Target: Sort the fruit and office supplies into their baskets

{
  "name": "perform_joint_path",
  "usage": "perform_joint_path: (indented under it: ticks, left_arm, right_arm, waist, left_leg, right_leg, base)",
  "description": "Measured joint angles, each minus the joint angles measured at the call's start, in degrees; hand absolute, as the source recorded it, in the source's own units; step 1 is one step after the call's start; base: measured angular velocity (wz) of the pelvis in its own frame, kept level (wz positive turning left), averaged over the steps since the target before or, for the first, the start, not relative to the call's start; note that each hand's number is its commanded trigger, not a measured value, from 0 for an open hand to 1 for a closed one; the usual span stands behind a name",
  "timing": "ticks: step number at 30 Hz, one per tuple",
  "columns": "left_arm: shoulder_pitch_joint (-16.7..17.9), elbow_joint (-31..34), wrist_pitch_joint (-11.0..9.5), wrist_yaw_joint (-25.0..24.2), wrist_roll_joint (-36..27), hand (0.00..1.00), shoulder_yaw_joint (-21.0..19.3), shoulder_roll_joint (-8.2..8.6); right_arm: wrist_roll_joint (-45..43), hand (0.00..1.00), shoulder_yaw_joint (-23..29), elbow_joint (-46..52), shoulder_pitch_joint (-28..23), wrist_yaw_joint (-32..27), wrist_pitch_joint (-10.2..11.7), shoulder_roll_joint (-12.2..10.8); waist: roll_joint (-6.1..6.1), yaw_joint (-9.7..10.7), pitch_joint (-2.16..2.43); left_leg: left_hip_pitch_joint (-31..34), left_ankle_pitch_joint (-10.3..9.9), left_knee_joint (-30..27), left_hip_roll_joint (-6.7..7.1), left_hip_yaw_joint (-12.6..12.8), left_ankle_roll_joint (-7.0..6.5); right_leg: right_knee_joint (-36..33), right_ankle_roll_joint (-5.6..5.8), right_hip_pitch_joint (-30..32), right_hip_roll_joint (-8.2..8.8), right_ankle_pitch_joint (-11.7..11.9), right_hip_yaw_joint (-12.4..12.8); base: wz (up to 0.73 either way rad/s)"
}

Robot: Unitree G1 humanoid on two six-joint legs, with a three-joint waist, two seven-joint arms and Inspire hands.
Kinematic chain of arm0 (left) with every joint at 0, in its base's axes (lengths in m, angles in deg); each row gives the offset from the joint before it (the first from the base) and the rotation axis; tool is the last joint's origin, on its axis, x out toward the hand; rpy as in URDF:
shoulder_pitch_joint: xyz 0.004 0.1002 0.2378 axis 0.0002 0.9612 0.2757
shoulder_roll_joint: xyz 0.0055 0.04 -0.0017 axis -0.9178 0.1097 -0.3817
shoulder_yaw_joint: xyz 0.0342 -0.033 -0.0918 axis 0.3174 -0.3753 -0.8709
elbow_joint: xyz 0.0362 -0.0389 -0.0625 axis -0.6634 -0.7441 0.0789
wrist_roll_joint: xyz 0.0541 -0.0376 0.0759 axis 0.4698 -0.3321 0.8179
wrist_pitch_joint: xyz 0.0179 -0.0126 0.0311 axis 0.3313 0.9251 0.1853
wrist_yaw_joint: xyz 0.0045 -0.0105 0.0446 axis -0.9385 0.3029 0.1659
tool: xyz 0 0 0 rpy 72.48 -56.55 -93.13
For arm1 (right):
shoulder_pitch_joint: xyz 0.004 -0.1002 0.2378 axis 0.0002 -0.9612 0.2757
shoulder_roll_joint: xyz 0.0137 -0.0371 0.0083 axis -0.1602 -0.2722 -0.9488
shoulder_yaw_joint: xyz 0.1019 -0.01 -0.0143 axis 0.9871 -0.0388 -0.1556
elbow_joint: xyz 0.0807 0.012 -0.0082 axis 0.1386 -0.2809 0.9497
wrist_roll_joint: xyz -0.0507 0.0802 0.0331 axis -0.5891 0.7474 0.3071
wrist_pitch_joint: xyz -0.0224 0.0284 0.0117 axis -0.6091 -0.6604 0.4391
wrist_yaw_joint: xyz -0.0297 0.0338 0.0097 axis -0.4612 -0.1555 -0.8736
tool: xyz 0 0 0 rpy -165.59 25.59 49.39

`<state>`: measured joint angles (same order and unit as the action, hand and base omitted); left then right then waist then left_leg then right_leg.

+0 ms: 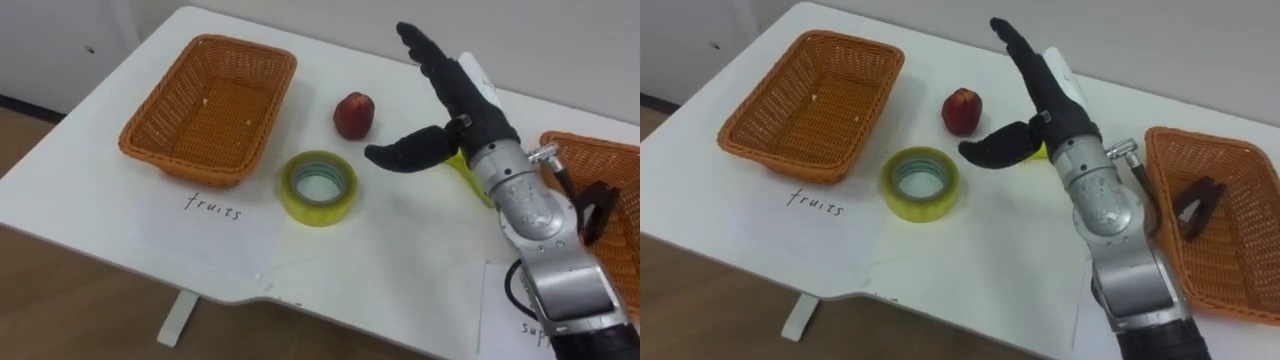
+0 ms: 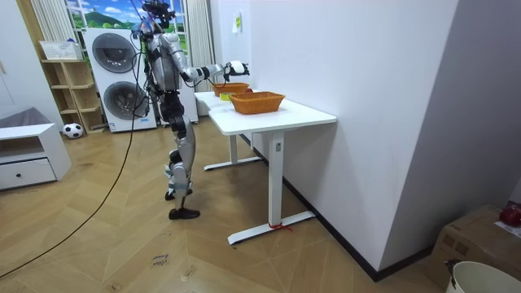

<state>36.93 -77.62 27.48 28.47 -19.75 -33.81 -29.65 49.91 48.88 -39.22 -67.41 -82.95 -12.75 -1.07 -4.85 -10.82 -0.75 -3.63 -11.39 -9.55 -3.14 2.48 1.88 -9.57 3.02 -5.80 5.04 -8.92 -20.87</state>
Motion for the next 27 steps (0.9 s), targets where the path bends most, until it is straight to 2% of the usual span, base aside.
perform_joint_path:
  ticks: [9,14,17,21,27]
  left_arm:
    - [0.4,0.8,0.2,0.2,1.6,0.0,0.7,-0.21]
    - [1.0,1.1,0.3,0.3,2.8,0.0,0.7,-0.24]
    - [1.0,1.5,0.3,0.3,2.8,0.0,0.7,-0.14]
    - [1.1,2.3,1.3,0.3,3.0,0.0,0.7,0.01]
    - [1.2,2.3,1.4,0.5,3.0,0.0,0.8,0.07]
  right_arm:
    - [0.3,0.0,-1.4,-6.1,0.1,-0.3,-0.1,-1.0]
    - [0.3,0.0,-1.6,-6.5,0.1,-0.3,-0.1,-1.1]
    - [0.2,0.0,-1.6,-6.5,0.1,-0.3,-0.1,-1.3]
    - [0.2,0.0,-1.7,-7.0,0.1,-0.3,-0.1,-1.7]
    - [0.2,0.0,-1.7,-8.3,0.1,-2.4,-0.1,-2.5]
  waist:
    - [-0.29,-0.6,0.16]
    - [-0.35,-0.6,0.15]
    - [-0.57,-0.8,0.3]
    - [-0.44,-1.0,0.2]
    - [-0.14,-2.1,0.0]
  left_leg:
    - [0.0,0.0,0.0,0.09,-1.5,0.0]
    - [0.0,0.0,-0.1,0.28,-2.5,-0.01]
    - [0.3,0.0,-0.1,0.5,-2.6,-0.02]
    - [0.5,0.0,-0.1,0.55,-2.8,-0.03]
    - [1.1,0.0,-0.1,0.55,-2.6,-0.03]
  right_leg:
    - [0.1,0.0,-0.6,0.0,0.0,-0.7]
    - [0.2,0.0,-1.1,0.04,0.0,-0.8]
    - [1.0,0.0,-1.3,0.07,0.0,-0.7]
    - [1.0,0.0,-1.3,0.09,0.0,-0.7]
    - [1.0,0.01,-0.8,0.11,0.0,-0.8]
  base:
    - [0.08]
    - [0.09]
    - [0.03]
    - [0.02]
    - [0.0]
